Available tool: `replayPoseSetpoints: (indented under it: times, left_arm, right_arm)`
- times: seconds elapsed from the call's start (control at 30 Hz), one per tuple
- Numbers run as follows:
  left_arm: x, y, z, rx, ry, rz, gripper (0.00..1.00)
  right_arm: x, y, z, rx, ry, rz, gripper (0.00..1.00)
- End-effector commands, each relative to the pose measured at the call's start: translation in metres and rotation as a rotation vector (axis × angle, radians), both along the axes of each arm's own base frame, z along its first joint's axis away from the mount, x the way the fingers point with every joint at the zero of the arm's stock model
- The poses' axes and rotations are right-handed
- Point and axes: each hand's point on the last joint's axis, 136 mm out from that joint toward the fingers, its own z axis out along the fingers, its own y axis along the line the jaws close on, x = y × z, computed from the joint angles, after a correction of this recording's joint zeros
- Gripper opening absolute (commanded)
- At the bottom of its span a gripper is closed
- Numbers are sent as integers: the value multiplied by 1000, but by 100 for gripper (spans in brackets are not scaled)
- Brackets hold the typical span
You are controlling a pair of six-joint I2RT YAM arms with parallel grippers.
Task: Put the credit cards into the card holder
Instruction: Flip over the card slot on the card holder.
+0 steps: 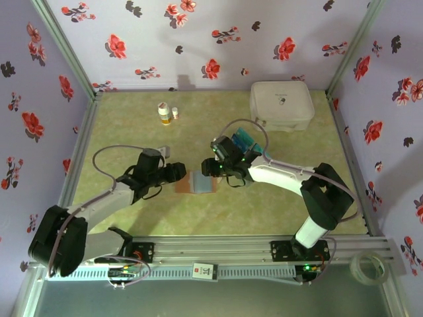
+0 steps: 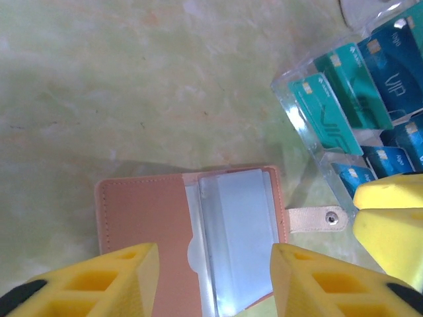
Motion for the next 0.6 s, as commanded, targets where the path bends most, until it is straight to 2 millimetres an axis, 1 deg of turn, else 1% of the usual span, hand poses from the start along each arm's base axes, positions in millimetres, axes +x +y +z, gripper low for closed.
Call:
replayPoseSetpoints:
  times: [0.0, 0.07, 0.17, 0.33, 0.43, 0.57]
  left_arm:
    - [1, -13, 3, -36, -8, -20, 45]
    - [1, -14, -1, -37, -3, -20, 42]
    - [0, -15, -5, -37, 4, -21, 39]
    - [2, -20, -2, -52, -8, -23, 39]
    - [5, -27, -1, -59, -5, -35, 39]
    - [0, -38, -8, -64, 11, -61, 38]
  right_arm:
    - [3, 9, -9, 72, 37, -8, 43]
    - [3, 11, -16, 78, 52, -3, 41]
    - [3, 16, -20, 91, 69, 5, 37]
    - [6, 18, -25, 83, 76, 14, 33]
    - [6, 17, -26, 81, 77, 11, 32]
    - [7, 15, -28, 71, 75, 7, 32]
